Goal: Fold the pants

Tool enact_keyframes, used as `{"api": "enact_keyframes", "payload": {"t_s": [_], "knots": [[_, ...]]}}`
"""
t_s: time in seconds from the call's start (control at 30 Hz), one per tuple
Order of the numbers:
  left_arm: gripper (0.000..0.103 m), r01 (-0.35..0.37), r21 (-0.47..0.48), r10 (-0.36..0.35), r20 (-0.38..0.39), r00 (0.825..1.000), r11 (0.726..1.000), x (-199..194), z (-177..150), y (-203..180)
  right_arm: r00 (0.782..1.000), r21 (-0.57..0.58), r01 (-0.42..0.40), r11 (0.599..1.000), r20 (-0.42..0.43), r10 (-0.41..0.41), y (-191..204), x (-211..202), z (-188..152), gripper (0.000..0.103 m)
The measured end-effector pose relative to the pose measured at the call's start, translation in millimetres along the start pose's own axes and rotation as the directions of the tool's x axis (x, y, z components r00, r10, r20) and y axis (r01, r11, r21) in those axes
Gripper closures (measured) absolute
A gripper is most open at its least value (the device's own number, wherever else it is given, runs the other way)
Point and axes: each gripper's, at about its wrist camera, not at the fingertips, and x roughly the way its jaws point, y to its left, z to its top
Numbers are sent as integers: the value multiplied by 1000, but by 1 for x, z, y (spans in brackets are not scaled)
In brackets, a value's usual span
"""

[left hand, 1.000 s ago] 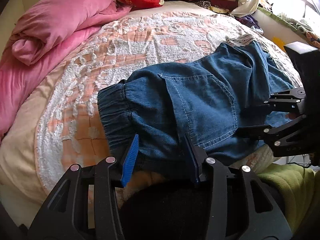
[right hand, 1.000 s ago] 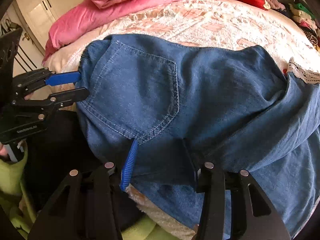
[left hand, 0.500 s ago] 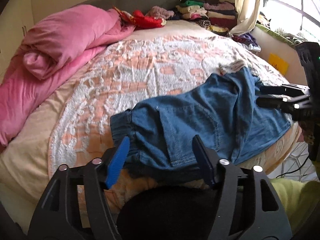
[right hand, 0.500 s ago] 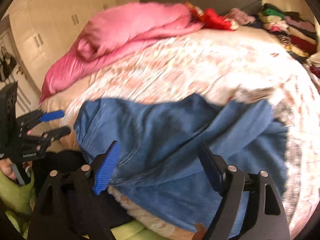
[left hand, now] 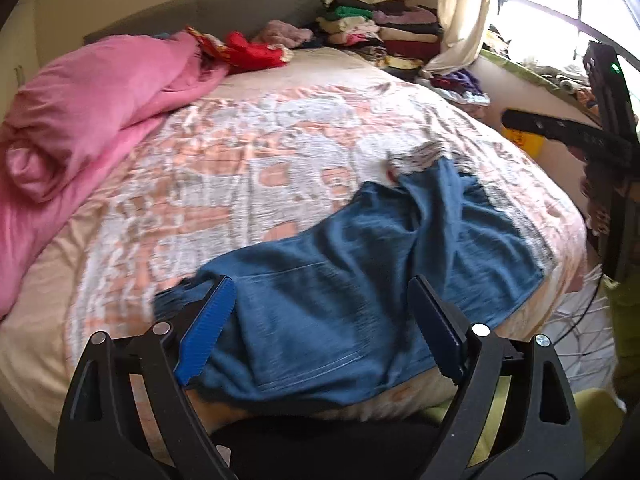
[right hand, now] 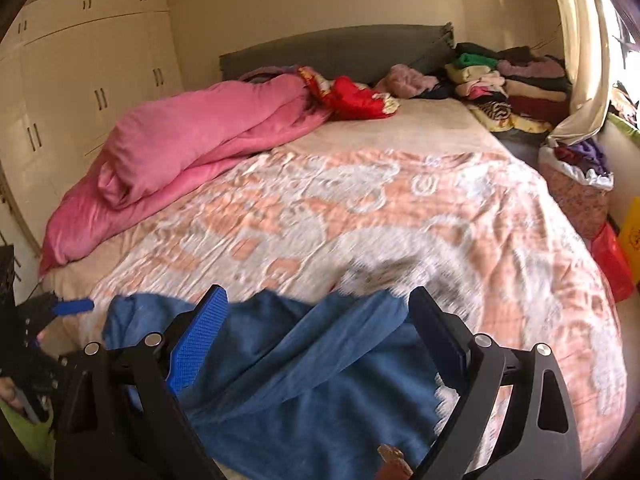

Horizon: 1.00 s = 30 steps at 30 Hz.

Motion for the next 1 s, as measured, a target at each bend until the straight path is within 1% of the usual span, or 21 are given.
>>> {"api": "enact_keyframes", "payload": {"t_s": [0.13,0.27,0.43,0.47,0.5,0.57,0.6,0.67,0.7,0.73,0.83,0.87,0.9,0.97,1.0], "knots": [[22,46,-3,-46,-33,998,999,17,6,-14,1000,21,25,999,-6,-25,-16,9,14,12],[22,90,-3,-90,-68,994,996,36,7,-26,999,28,45,999,-28,-44,-31,29,26,12],[22,157,2,-156,-117,981,988,59,3,-42,996,38,37,999,-85,-34,-40,64,37,12],[24,178,0,-176,-131,976,984,65,1,-45,994,36,25,999,-106,-21,-40,75,38,12],[29,190,-1,-188,-141,972,982,69,1,-47,992,33,21,999,-129,-17,-39,86,38,12],[36,212,-5,-209,-168,963,977,81,-2,-51,981,32,29,999,-192,-22,-35,113,37,12],[37,217,-6,-214,-178,960,976,85,-4,-52,976,31,37,999,-217,-29,-33,123,36,12],[37,229,-13,-227,-207,952,973,95,-7,-54,959,18,52,998,-279,-45,-27,151,30,12],[37,233,-18,-231,-221,948,972,101,-9,-54,953,10,68,998,-297,-62,-25,161,28,12],[37,233,-15,-230,-225,947,972,104,-10,-55,942,-1,86,996,-326,-82,-22,175,25,12],[37,231,-3,-224,-251,942,973,115,-13,-57,920,-24,130,991,-369,-130,-20,203,17,12],[37,229,0,-221,-259,940,973,118,-13,-58,908,-32,166,986,-385,-165,-21,214,14,12],[37,225,6,-215,-268,939,974,122,-15,-58,901,-35,188,982,-392,-186,-23,221,12,15],[37,229,26,-213,-276,937,973,125,-17,-60,893,-26,194,981,-409,-187,-29,232,6,49],[37,227,35,-209,-274,939,973,125,-18,-61,891,-18,184,983,-419,-175,-34,235,2,61]]}}
